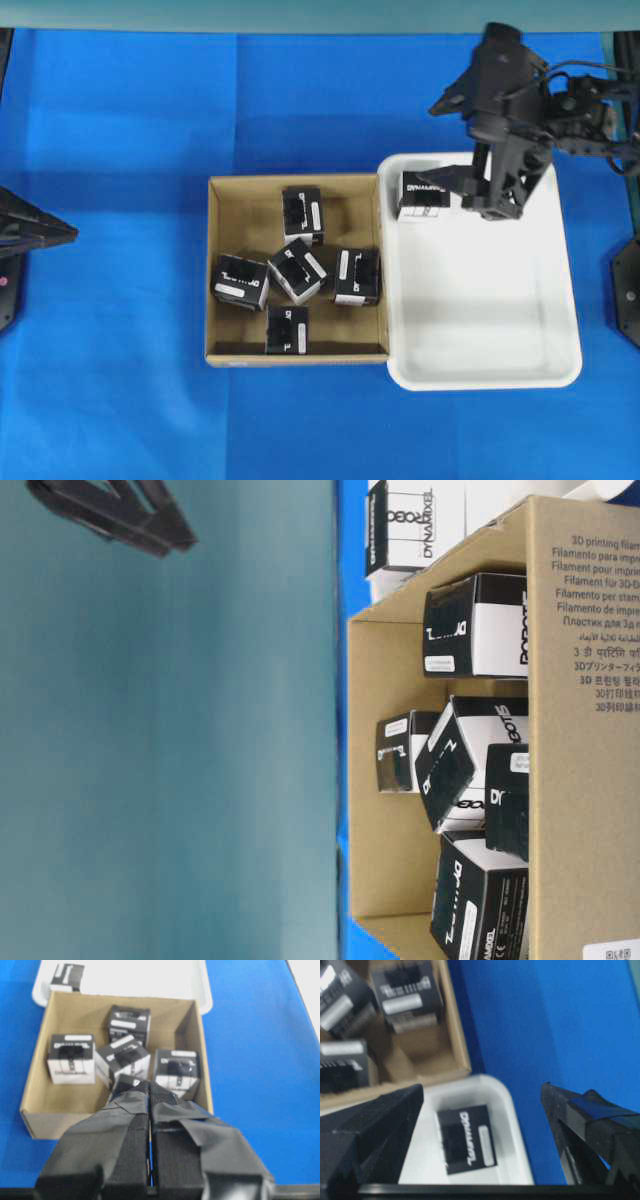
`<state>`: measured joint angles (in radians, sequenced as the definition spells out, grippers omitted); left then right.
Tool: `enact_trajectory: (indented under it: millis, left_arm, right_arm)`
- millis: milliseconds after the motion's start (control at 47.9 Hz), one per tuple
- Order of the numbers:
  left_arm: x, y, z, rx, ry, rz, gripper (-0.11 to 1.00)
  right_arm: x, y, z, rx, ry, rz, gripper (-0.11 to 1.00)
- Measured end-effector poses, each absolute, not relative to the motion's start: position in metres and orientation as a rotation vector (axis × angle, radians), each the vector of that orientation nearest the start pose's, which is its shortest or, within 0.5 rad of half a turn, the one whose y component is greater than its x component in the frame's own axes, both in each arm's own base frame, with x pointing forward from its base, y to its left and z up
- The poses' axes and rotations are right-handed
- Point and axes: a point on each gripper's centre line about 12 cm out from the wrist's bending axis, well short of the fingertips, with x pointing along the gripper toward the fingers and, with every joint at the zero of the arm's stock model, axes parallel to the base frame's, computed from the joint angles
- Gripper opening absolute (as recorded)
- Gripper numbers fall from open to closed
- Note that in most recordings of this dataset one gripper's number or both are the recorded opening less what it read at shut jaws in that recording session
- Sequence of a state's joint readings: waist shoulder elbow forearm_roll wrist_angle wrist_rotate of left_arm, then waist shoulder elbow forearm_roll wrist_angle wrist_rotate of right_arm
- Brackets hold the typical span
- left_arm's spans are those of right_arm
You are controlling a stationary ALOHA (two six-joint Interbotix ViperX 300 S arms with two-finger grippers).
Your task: Pick a box that is randomly placed inside the cardboard box.
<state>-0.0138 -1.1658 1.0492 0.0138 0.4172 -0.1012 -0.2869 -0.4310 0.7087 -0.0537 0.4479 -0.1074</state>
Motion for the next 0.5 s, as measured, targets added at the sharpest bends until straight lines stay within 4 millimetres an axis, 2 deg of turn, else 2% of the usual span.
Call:
enact_trajectory:
  millis: [501]
  left_arm:
    - [0.159, -0.001, 0.300, -0.087, 0.302, 0.009, -0.05]
  right_arm:
    - [0.285, -0.056, 0.278, -0.066, 0.578, -0.165, 0.99]
